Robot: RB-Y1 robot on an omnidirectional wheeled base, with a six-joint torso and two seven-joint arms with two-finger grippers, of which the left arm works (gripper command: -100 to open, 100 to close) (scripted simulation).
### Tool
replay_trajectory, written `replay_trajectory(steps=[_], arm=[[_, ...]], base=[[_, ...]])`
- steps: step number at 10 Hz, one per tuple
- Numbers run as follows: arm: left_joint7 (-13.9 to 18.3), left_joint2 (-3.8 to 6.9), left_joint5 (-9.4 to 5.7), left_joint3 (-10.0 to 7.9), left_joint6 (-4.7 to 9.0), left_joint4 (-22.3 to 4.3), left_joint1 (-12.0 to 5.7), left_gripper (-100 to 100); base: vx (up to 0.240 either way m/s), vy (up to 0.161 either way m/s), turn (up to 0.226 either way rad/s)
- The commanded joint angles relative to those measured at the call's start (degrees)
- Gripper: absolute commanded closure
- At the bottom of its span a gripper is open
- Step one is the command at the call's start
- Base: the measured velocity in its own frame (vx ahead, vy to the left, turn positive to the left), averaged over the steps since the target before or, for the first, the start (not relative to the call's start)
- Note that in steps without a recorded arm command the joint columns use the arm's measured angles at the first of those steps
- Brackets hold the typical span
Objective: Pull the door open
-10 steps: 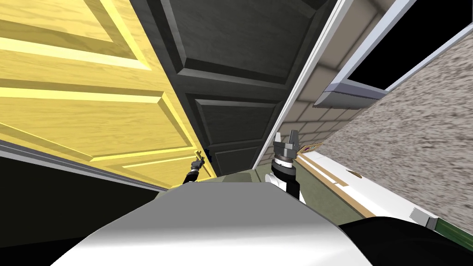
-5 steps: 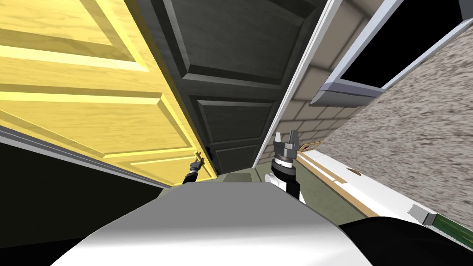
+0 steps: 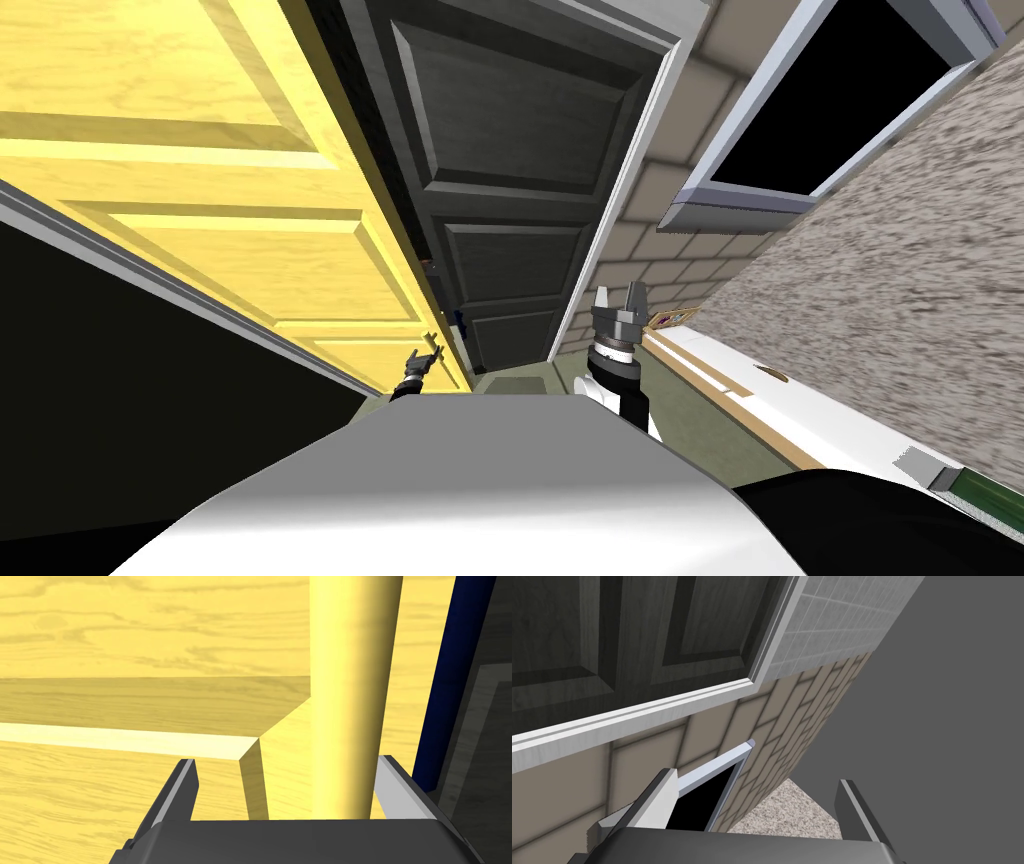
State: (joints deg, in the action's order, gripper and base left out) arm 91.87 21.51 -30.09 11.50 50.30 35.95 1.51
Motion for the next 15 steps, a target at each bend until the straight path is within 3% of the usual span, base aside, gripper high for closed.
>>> replay_trajectory(steps=[1,2,10,11,12,15], arm=[[-0.55,1.72,-0.79,-1.43,-1.07,0.22,1.87,100],[-0.49,2.15,-0.93,-1.66,-1.06,-0.13,2.5,100],[-0.47,2.37,-1.0,-1.77,-1.06,-0.31,2.81,100],[-0.47,2.37,-1.0,-1.77,-1.06,1.45,2.81,100],[-0.47,2.37,-1.0,-1.77,-1.06,0.04,2.81,100],[-0.44,2.58,-1.06,-1.89,-1.06,-0.49,3.13,100]], base=[[-0.065,-0.001,0.03],[-0.146,0.009,0.07],[-0.03,-0.004,0.016],[-0.001,0.002,0.022],[0.0,0.007,-0.03],[-0.003,-0.009,0.014]])
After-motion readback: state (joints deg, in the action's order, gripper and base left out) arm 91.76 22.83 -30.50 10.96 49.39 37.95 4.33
